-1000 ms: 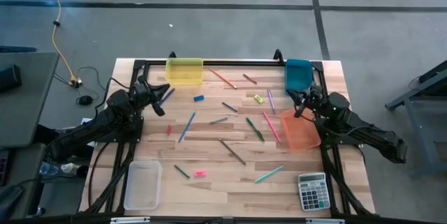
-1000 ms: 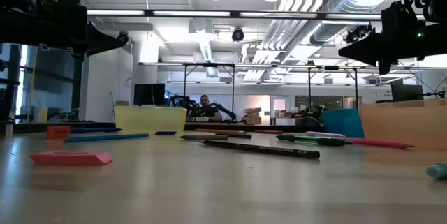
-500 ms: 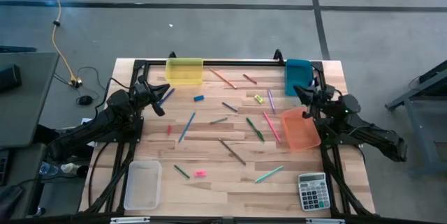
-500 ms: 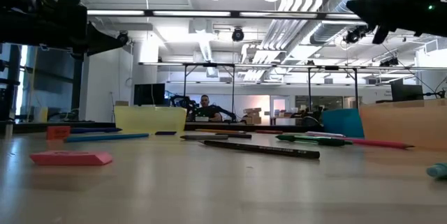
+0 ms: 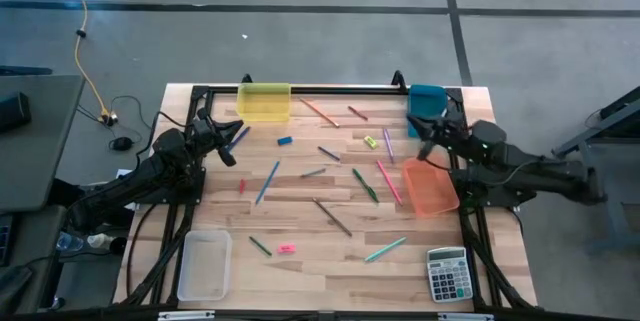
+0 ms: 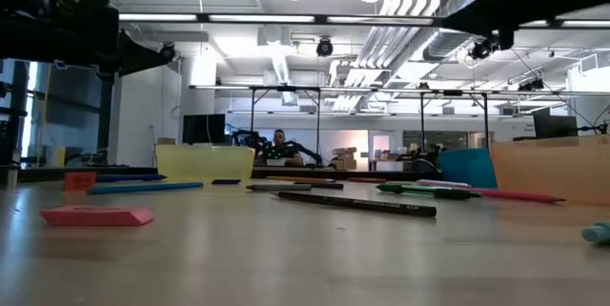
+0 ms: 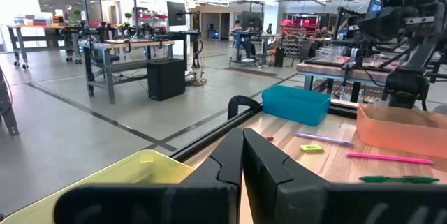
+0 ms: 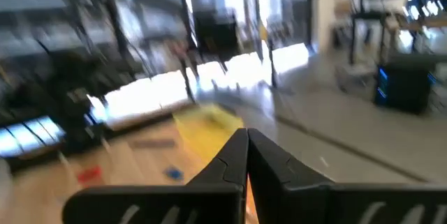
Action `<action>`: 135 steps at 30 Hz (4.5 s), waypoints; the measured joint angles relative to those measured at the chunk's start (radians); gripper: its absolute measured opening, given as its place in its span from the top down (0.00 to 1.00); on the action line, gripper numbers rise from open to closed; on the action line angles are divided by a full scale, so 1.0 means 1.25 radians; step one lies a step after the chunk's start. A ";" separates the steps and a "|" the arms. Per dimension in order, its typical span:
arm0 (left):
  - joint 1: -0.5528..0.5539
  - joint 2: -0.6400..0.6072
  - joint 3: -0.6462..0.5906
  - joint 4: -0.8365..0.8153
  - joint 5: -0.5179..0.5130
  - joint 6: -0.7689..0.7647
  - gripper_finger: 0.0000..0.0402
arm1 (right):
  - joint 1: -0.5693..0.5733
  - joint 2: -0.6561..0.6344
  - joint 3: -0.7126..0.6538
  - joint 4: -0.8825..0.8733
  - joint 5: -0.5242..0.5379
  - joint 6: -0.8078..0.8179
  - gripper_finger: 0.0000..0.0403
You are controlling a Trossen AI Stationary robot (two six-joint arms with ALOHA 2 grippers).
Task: Sort crayons/erasers/pens/pencils in bins
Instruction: Put the pink pencil into the blue bin
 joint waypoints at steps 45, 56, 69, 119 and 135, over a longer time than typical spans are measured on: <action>0.000 0.000 0.000 0.000 0.000 0.000 1.00 | 0.111 0.909 0.435 -0.645 -0.170 0.637 0.99; 0.000 0.000 0.000 0.000 0.000 0.000 1.00 | 0.033 0.984 0.476 -0.648 -0.202 0.592 0.77; 0.000 0.000 0.000 0.000 0.000 0.000 1.00 | -0.001 1.043 0.480 -0.644 -0.207 0.564 0.76; 0.000 0.000 0.000 0.000 0.000 0.000 1.00 | -0.148 0.637 0.475 -0.550 -0.280 0.464 0.98; 0.000 0.000 0.000 0.000 0.000 0.000 1.00 | -0.481 0.716 0.699 -0.739 -0.039 0.164 0.98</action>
